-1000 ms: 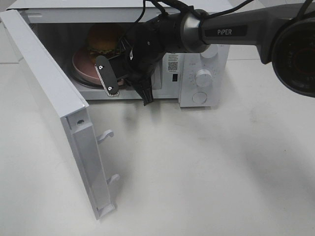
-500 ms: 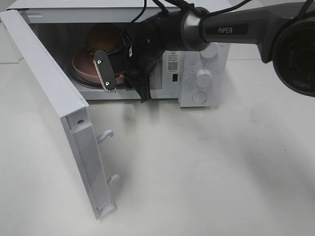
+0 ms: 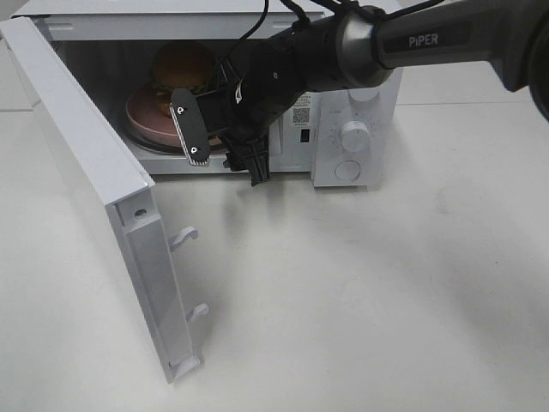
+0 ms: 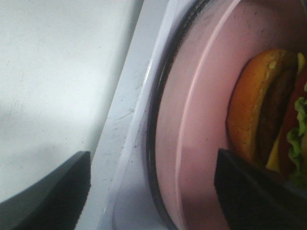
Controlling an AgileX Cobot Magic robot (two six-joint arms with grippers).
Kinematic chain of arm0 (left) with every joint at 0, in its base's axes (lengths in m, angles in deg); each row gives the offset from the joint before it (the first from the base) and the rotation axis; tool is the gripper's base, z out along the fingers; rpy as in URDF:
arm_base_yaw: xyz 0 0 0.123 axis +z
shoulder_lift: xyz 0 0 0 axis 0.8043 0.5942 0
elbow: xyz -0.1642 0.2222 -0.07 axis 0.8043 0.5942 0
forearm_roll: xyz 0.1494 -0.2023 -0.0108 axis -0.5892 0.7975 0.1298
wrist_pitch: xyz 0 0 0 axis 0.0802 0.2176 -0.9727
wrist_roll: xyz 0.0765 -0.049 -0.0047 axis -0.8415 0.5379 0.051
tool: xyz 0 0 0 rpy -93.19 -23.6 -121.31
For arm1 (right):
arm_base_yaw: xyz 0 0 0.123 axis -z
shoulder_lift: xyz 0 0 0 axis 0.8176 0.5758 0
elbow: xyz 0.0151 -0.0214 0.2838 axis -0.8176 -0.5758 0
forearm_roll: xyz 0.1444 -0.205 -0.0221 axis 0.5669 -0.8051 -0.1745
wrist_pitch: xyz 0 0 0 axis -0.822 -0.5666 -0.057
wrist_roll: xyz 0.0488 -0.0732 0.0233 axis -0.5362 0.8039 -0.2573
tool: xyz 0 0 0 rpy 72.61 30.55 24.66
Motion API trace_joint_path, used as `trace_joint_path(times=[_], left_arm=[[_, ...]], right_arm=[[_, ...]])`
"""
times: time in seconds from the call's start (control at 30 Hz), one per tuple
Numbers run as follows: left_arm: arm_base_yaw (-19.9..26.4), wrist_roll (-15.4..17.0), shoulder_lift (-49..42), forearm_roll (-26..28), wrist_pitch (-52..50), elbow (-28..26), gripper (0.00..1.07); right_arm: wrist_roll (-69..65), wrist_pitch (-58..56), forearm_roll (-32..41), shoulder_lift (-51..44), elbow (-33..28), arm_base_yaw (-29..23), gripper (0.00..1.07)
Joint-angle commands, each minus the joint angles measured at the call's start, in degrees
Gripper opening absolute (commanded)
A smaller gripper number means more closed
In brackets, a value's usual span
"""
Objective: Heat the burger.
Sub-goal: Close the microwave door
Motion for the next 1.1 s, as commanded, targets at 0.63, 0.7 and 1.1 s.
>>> trace_joint_path(times=[0.63, 0.7, 1.1], left_arm=[[0.00, 0.17, -1.15, 0.17, 0.11, -0.06, 1.00], [0.00, 0.17, -1.15, 0.17, 0.11, -0.06, 1.00], [0.00, 0.17, -1.15, 0.17, 0.11, -0.06, 1.00]], right_arm=[[-1.95, 11.29, -1.49, -18.39, -25.73, 0.17, 0.78], [-3.90, 11.63, -1.49, -21.26, -28.99, 0.17, 0.76], [-12.61, 11.57, -1.49, -32.26, -38.96, 0.17, 0.76]])
